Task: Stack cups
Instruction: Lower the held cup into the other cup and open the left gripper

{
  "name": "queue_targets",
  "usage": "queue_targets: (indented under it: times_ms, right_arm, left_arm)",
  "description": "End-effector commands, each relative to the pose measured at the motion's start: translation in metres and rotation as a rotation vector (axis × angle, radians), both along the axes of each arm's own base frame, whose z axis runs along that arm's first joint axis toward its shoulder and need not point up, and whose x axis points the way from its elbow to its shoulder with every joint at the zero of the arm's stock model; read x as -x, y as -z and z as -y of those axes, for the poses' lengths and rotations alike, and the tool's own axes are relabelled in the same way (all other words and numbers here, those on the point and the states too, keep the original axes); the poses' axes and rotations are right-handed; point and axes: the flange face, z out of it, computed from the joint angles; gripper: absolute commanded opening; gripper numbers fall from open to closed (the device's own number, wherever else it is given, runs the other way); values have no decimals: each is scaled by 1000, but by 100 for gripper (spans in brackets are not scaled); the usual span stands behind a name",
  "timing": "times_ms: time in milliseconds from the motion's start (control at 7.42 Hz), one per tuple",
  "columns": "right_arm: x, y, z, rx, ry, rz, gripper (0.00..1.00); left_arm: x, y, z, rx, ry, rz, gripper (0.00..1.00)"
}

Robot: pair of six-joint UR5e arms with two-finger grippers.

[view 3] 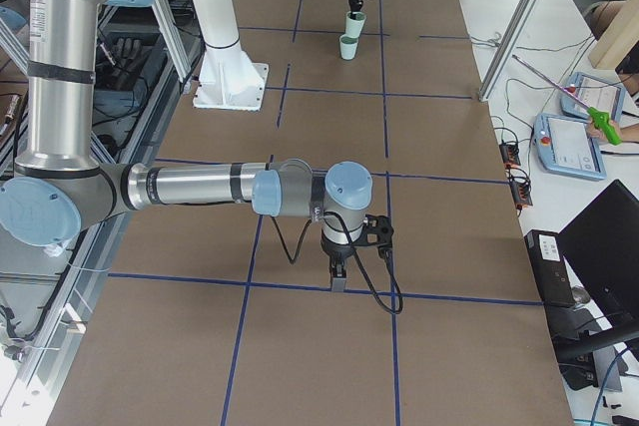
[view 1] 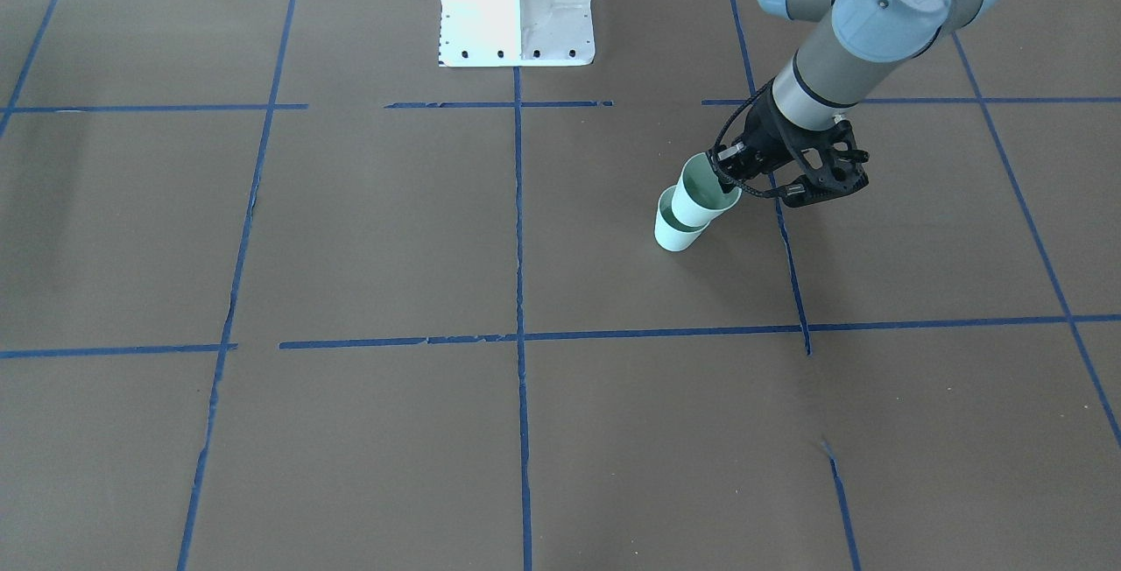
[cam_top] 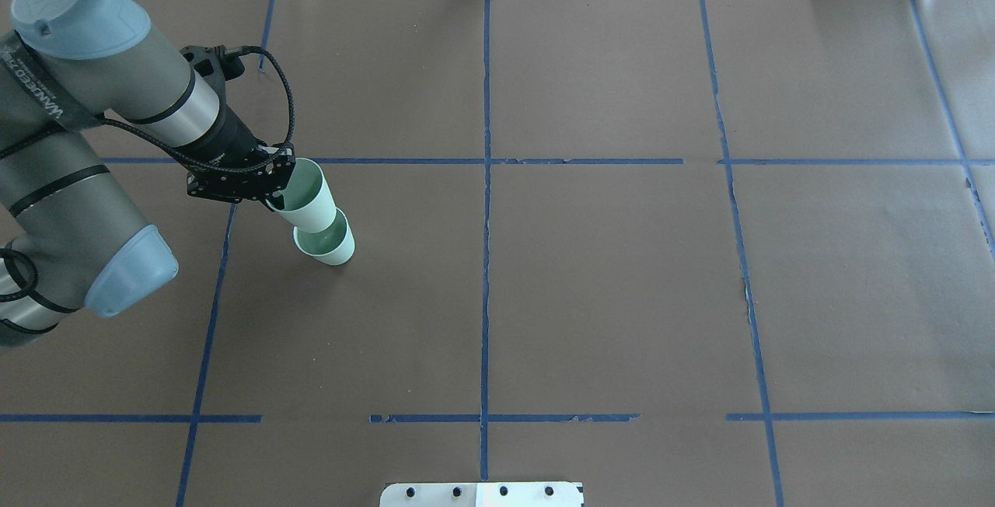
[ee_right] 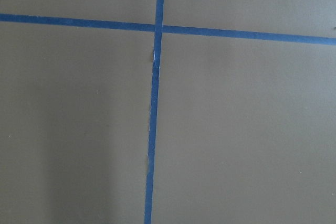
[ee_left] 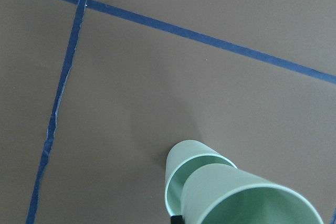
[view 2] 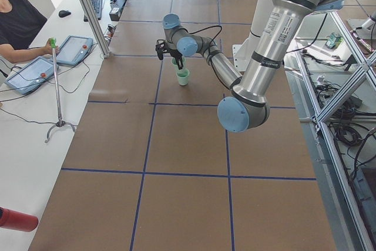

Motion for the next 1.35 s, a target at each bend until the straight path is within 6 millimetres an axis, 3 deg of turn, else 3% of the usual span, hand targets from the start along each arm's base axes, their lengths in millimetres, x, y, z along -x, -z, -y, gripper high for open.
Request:
queue_targets:
  times_ms: [0, 539, 674, 944, 1213]
  right_arm:
    - [0, 0, 0, -1, 0, 0, 100]
    - [0, 0, 0, 1, 0, 0, 100]
    - [0, 0, 0, 1, 0, 0, 100]
    - [0, 0, 0, -1, 0, 0, 100]
    - [0, 0, 0, -1, 0, 0, 100]
  left_arm:
    - [-4, -1, -1, -3, -6, 0, 0]
    - [-9, -7, -3, 1, -16, 6, 0]
    - [-9, -9, -2, -3, -18, 5, 99]
    - [-8, -6, -3, -16, -15, -10, 100]
    - [5, 2, -4, -38, -4, -21, 100]
